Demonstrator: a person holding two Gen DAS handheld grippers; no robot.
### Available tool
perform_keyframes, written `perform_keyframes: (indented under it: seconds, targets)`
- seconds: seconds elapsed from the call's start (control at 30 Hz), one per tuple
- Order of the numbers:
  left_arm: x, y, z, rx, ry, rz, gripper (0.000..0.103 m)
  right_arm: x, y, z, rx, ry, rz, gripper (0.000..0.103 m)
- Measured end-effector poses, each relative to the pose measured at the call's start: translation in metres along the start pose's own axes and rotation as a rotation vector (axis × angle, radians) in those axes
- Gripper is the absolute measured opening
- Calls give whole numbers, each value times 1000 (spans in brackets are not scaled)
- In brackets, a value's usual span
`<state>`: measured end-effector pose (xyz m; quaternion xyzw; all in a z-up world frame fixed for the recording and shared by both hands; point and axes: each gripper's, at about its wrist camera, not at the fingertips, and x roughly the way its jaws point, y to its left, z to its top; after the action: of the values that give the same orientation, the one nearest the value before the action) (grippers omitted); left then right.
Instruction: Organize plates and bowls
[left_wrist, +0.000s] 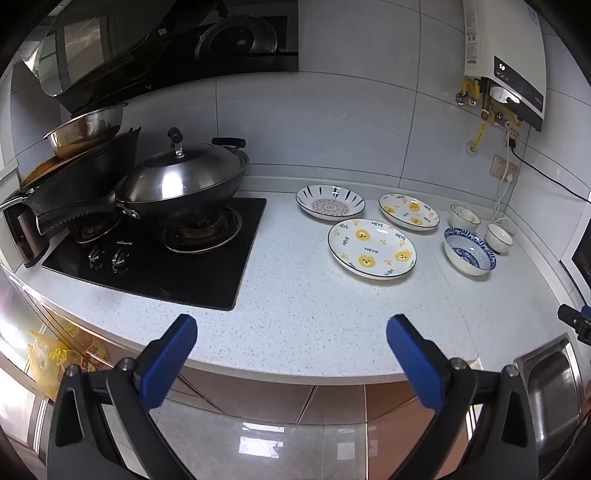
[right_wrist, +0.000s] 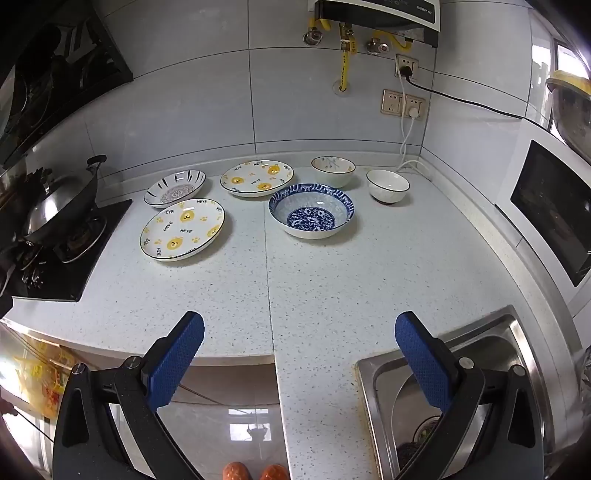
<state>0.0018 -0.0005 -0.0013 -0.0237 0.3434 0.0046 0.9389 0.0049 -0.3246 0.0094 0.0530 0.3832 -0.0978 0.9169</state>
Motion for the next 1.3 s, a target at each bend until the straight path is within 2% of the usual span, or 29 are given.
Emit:
perform_keyframes:
  seconds: [0.27,0.57,1.3]
  targets:
    - [-8,-4,-1,2,-27,7,103,4,0,-1,-6,3,1,102]
    - [-5,-12,0,10,-18,14,103,3,-3,-2,-4,5,-4,102]
    - [-1,-6,0,3,-12,7,103,5,2,1,-15,7,1,102]
